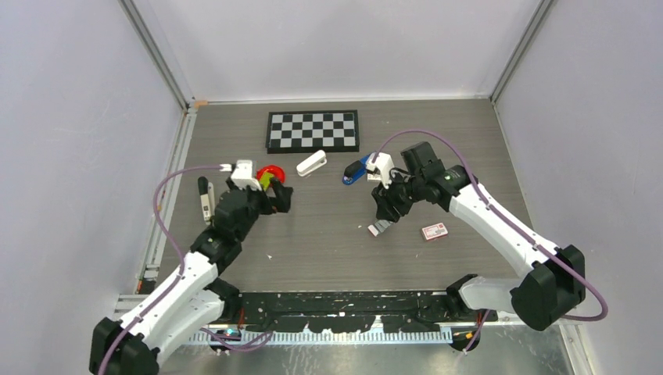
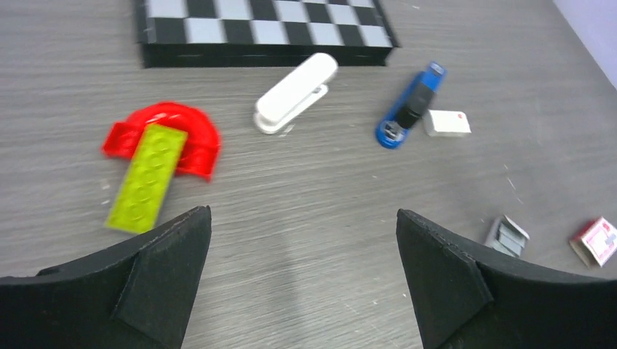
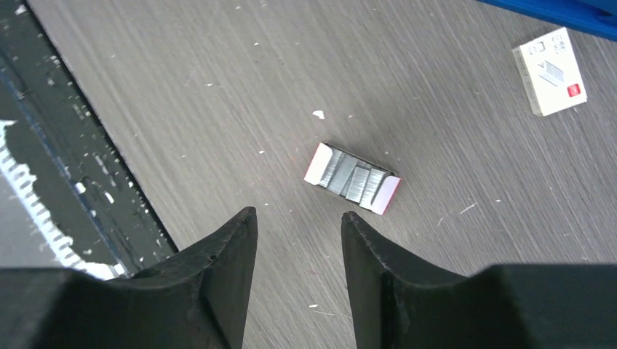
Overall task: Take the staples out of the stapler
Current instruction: Pick up the stapler from the center of the board.
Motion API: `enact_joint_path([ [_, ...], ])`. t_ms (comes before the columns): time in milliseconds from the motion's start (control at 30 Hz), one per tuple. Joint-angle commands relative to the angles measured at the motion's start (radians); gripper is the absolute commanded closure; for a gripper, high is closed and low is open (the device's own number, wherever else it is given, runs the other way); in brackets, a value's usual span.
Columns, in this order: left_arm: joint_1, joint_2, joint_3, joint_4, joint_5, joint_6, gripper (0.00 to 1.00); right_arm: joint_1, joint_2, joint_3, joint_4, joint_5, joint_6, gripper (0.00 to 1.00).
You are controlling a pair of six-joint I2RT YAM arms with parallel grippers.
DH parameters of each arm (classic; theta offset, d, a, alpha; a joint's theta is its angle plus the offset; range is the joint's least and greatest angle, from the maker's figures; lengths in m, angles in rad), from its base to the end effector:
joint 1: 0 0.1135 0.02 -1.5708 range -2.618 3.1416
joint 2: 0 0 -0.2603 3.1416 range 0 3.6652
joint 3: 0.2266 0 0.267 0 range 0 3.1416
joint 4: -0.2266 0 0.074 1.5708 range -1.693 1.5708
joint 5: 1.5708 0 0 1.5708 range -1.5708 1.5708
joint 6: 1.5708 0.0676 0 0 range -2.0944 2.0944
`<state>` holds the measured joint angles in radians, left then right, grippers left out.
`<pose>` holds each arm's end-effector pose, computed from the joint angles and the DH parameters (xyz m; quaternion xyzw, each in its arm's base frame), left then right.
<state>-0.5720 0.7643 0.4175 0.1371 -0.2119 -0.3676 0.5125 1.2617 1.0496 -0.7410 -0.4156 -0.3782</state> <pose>0.2046 -0.1148 0.2325 0.0127 0.7756 -0.2100 0.5951 0.2363 0.1643 0.2546 -0.4581 0.8143 0.2161 0.2836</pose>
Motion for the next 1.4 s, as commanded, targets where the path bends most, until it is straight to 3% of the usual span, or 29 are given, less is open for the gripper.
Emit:
enact_joint_path([
  [0, 0.213, 0.019, 0.134, -0.242, 0.201, -0.107, 0.00, -0.008, -0.051, 0.032, -0.052, -0.103, -0.050, 0.46],
  [133, 0.424, 0.132, 0.269, -0.288, 0.373, -0.146, 0.00, -0.013, -0.071, 0.030, -0.061, -0.117, -0.053, 0.42],
  [267, 0.527, 0.221, 0.369, -0.353, 0.439, -0.111, 0.00, -0.018, -0.086, 0.027, -0.069, -0.124, -0.062, 0.38],
  [467, 0.566, 0.235, 0.446, -0.439, 0.343, 0.032, 0.00, -0.022, -0.094, 0.030, -0.077, -0.146, -0.064, 0.37],
  [533, 0.638, 0.260, 0.456, -0.434, 0.319, 0.094, 0.02, -0.022, -0.095, 0.032, -0.079, -0.152, -0.065, 0.36],
  [700, 0.879, 0.436, 0.484, -0.361, 0.416, 0.066, 0.05, -0.023, -0.099, 0.034, -0.088, -0.160, -0.065, 0.36],
  [833, 0.913, 0.599, 0.552, -0.366, 0.363, 0.108, 0.05, -0.025, -0.114, 0.028, -0.090, -0.162, -0.066, 0.36],
  [1133, 0.913, 0.734, 0.557, -0.325, 0.247, 0.325, 0.04, -0.026, -0.107, 0.024, -0.096, -0.187, -0.077, 0.36],
  [1367, 0.913, 0.853, 0.619, -0.370, 0.283, 0.363, 0.19, -0.026, -0.103, 0.022, -0.096, -0.187, -0.080, 0.36],
])
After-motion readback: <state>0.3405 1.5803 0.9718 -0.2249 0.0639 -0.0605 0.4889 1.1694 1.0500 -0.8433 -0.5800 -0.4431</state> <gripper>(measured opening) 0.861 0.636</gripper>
